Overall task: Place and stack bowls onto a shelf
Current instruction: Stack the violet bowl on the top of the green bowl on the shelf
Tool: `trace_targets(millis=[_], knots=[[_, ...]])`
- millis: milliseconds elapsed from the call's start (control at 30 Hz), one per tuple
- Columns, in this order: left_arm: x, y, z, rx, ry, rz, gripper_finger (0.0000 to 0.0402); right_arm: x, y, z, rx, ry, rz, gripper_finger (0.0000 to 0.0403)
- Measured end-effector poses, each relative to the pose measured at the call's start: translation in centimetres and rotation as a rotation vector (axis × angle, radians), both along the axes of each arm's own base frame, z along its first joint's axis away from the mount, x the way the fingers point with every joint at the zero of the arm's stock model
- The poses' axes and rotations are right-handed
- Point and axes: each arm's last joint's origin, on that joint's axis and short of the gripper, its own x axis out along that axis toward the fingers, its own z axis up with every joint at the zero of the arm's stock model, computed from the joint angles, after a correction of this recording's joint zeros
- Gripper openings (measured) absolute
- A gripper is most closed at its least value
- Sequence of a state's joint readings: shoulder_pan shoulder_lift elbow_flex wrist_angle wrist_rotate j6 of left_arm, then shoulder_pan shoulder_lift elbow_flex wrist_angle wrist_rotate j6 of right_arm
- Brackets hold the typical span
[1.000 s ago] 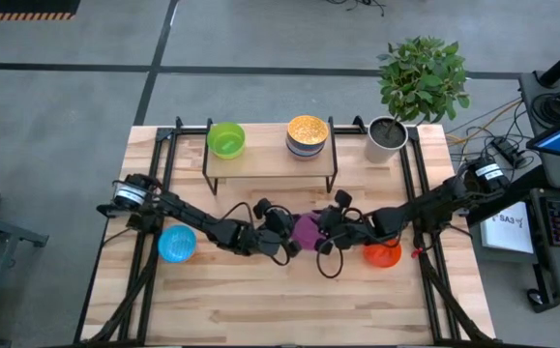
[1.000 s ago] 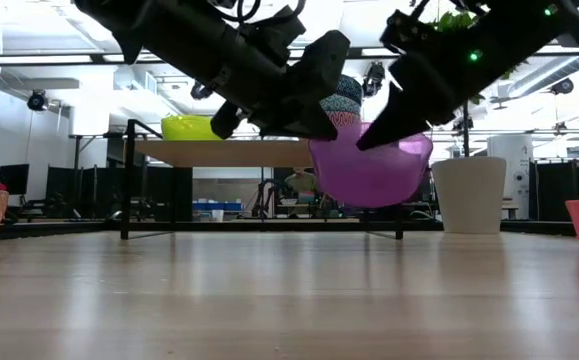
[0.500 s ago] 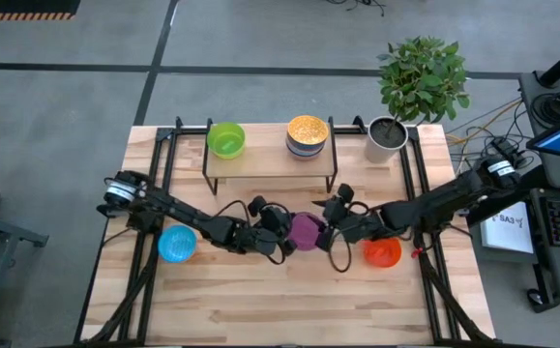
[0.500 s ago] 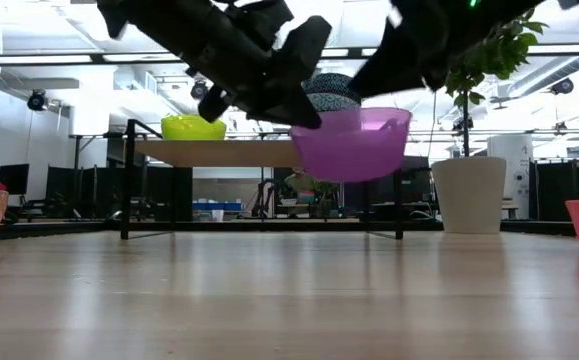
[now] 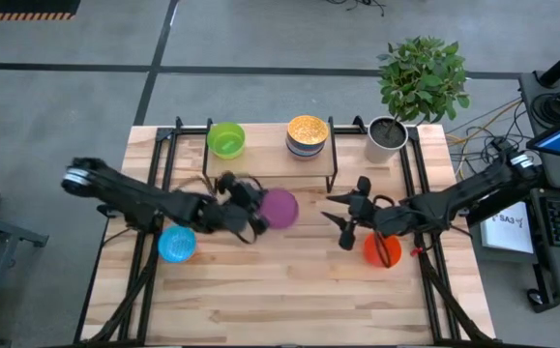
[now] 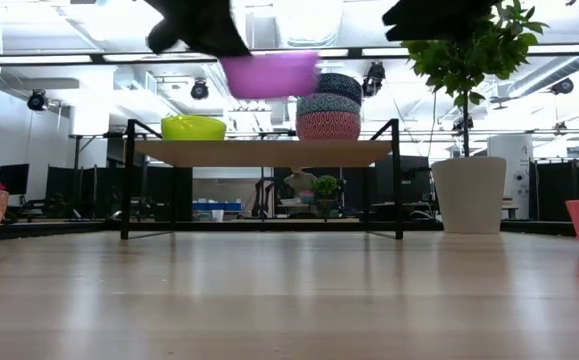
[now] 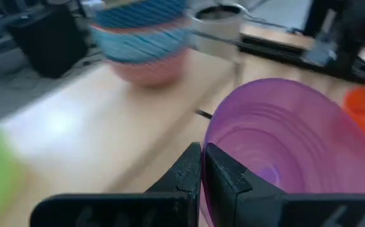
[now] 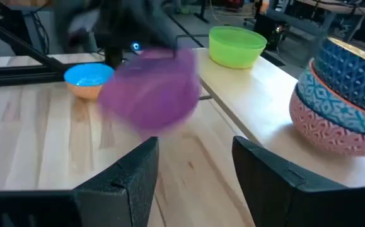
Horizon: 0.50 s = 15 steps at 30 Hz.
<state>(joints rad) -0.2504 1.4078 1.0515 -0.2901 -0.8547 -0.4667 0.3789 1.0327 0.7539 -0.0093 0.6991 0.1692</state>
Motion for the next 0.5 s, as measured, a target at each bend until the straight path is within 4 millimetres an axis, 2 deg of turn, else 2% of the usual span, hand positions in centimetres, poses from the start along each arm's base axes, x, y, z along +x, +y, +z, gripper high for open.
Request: trace_targets(millis=[167, 300, 500], knots=[[-4.6, 4.2, 4.0, -0.019, -0.043, 0.125, 0.0, -1.1, -0.2, -0.7, 0.032, -0.007, -0.002, 0.0192], [-8.1, 8.3, 6.3, -0.046, -0.104, 0.256, 0.0, -1.2, -0.3, -0.6, 0.043, -0.028, -0.005, 0.0192], [-11.6, 14.0, 6.9, -0.151, -0.112, 0.374, 0.0, -1.3, -0.3, -0.6, 0.041, -0.026, -0.004, 0.0192]])
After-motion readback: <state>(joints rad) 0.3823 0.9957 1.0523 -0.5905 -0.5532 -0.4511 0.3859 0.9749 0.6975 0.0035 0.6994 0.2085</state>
